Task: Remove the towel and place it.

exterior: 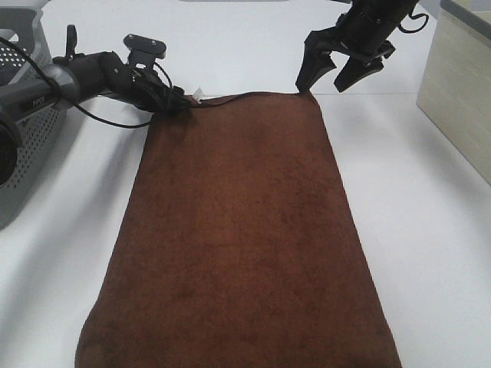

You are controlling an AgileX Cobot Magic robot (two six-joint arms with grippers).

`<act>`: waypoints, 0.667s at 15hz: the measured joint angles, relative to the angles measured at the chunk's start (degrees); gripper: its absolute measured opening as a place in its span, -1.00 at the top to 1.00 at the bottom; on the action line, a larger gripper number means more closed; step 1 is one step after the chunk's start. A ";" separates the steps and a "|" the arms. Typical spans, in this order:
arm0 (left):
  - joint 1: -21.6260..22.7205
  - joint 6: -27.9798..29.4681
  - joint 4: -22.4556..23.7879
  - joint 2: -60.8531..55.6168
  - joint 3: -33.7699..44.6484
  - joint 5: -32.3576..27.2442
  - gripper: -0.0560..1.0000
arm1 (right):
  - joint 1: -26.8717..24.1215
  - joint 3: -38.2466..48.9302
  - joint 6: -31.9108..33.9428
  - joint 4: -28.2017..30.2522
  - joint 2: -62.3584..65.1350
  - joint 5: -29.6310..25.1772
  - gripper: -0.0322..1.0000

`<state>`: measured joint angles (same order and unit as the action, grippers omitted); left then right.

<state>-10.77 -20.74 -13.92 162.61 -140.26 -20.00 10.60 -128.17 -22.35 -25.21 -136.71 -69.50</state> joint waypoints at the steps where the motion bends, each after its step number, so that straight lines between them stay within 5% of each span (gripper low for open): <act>1: 0.00 0.97 0.00 0.17 0.00 0.80 -0.41 | 0.00 0.00 0.00 0.11 0.00 -0.06 -0.65; 6: 0.06 15.64 0.11 1.09 0.00 10.03 -0.41 | 0.00 0.00 0.00 0.11 0.00 -0.17 -0.64; 10: 0.29 25.10 0.11 0.52 0.00 11.17 -0.41 | 0.00 0.00 0.00 0.11 0.06 -0.17 -0.64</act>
<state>-10.49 4.35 -13.81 163.12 -140.26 -8.82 10.60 -128.17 -22.35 -25.10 -136.65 -69.67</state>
